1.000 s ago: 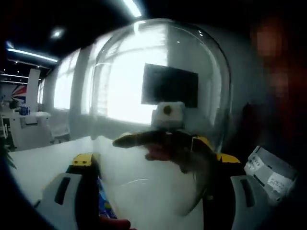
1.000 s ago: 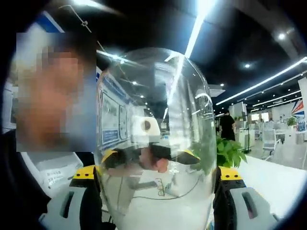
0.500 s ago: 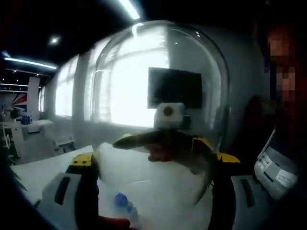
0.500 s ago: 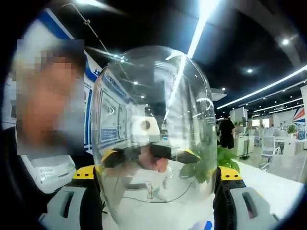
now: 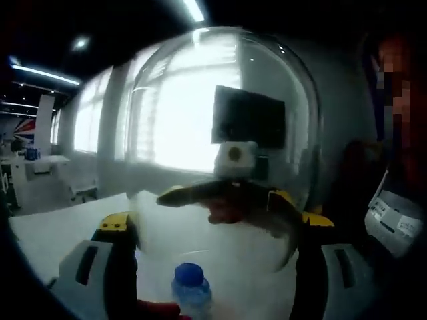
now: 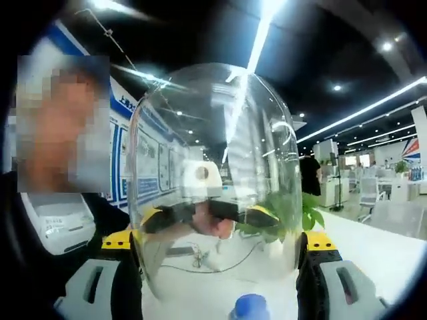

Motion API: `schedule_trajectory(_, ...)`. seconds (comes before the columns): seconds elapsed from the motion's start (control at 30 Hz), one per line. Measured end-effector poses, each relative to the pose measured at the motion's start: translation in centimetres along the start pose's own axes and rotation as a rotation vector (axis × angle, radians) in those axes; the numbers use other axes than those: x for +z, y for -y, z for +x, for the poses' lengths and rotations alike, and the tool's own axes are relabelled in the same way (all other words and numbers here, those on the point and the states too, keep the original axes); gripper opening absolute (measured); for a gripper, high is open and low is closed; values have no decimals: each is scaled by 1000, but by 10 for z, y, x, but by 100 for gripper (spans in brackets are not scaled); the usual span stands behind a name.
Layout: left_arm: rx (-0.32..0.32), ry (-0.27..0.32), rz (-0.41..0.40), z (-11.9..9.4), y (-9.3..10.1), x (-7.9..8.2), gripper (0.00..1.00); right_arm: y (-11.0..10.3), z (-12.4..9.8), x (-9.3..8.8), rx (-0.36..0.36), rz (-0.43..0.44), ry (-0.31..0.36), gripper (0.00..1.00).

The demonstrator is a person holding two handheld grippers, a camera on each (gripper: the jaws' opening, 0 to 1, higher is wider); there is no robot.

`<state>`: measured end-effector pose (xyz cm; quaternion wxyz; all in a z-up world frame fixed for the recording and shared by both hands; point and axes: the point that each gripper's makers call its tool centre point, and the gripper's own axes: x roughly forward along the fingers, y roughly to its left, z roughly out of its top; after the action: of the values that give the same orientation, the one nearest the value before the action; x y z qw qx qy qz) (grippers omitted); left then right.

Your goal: Open the cover put in the Mizone put the cover back on

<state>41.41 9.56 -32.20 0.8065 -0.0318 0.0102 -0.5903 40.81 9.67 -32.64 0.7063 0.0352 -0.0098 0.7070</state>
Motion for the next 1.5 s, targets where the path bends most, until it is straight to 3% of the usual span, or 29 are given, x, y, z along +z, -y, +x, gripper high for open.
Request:
schedule_trajectory(0.77,-9,-60,-49,2,-23,-79,84,23,-2,-79,-4,48,-44,90)
schedule_trajectory(1.17,-14,-94,-52,0,-32,-121,84,31,-3,-125,1,58,-92,90)
schedule_trajectory(1.5,-20,-111,-50,1,-35,-149,84,32,-5,-152,4,51,-160,90)
